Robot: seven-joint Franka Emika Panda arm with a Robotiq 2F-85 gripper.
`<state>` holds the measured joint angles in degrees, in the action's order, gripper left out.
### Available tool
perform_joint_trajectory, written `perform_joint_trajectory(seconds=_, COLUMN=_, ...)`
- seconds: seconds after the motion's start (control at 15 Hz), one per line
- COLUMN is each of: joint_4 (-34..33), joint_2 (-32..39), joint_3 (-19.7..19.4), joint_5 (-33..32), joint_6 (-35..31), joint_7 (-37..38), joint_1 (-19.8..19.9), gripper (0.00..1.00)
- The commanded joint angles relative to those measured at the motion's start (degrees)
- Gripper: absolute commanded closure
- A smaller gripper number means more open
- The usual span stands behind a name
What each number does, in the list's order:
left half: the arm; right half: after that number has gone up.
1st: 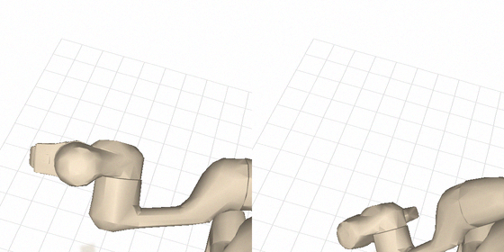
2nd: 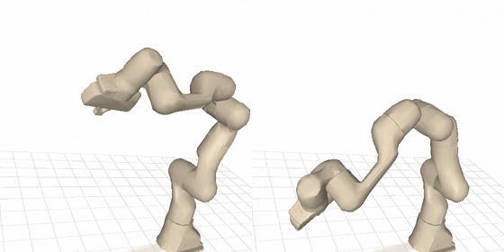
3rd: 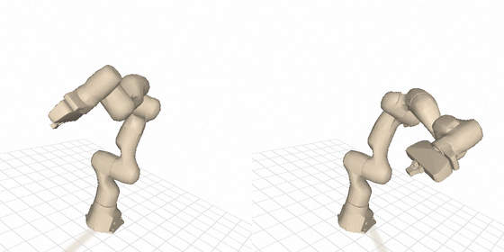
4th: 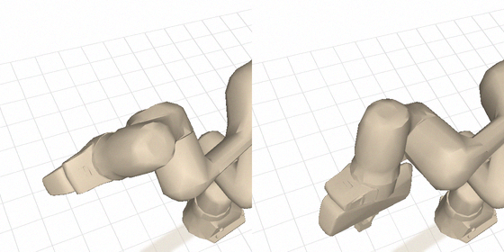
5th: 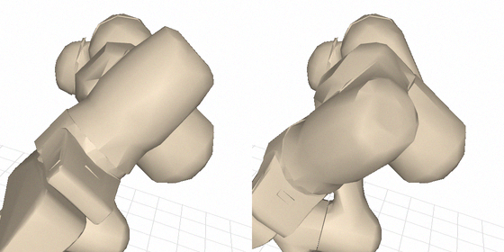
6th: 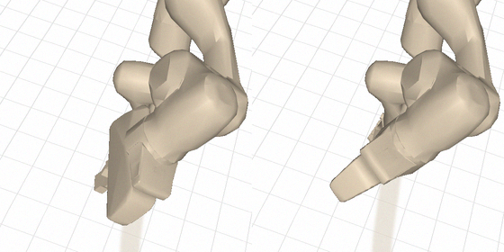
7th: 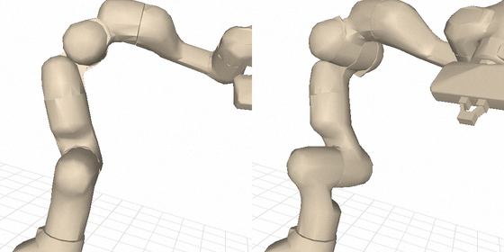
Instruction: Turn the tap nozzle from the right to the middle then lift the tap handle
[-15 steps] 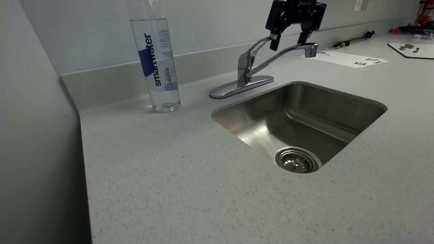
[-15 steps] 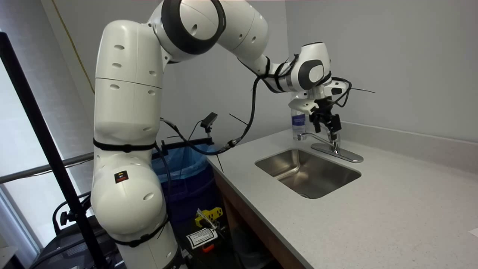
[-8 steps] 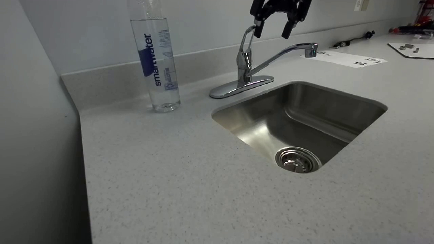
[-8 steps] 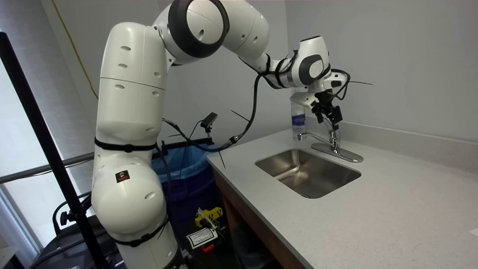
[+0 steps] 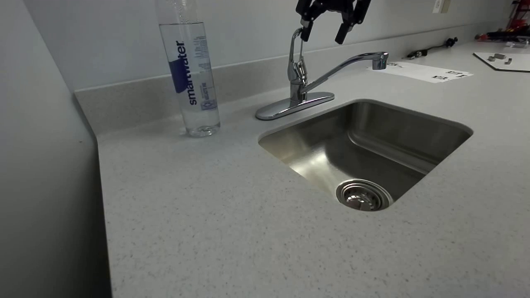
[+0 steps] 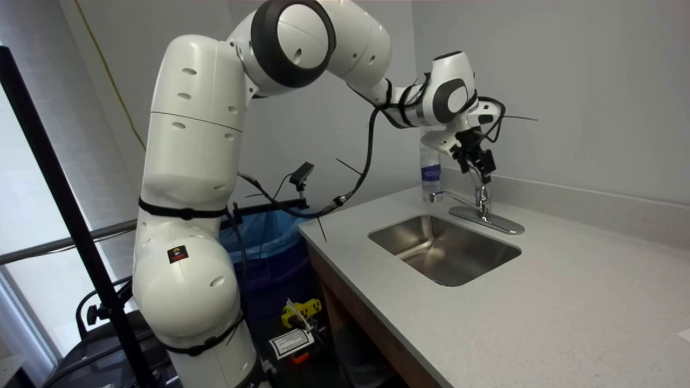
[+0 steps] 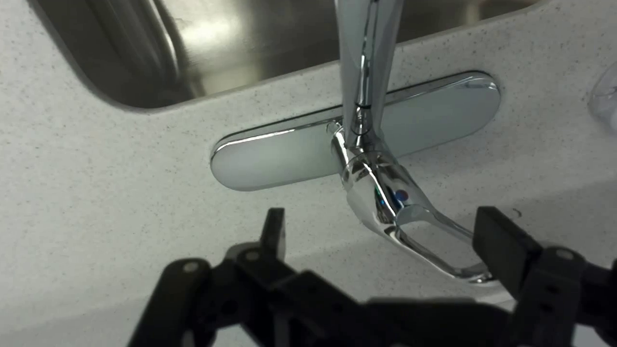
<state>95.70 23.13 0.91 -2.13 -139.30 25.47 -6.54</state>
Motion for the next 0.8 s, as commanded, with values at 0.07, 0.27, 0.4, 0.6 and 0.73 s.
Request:
perform_joint_trajectory(seconds=0.07, joint_4=-3.1, joint_2=1.9, joint_3=-0.9, joint_5=0.6, joint_6=-2.6, joint_7=1.4, joint_1=-1.3, gripper=0.0)
perform_joint_trajectory(seconds=0.27, joint_4=-4.4, joint_2=2.0, joint_3=-0.9, joint_5=1.2, joint_6=-1.2, joint_7=0.7, joint_1=-0.8, gripper=0.0)
perform_joint_trajectory(seconds=0.4, joint_4=-3.5, joint_2=1.0, joint_3=-0.8, joint_5=1.5, joint_6=-0.2, joint_7=0.0, joint_1=-0.4, gripper=0.0)
perform_joint_trajectory(seconds=0.6, joint_4=-1.1, joint_2=-1.0, joint_3=-1.0, joint_5=1.4, joint_6=0.8, joint_7=-0.8, joint_1=0.1, gripper=0.0)
perform_joint_trajectory(seconds=0.73, joint_4=0.4, joint_2=-2.4, joint_3=-1.1, joint_5=1.7, joint_6=1.2, joint_7=-1.8, joint_1=0.6, gripper=0.0)
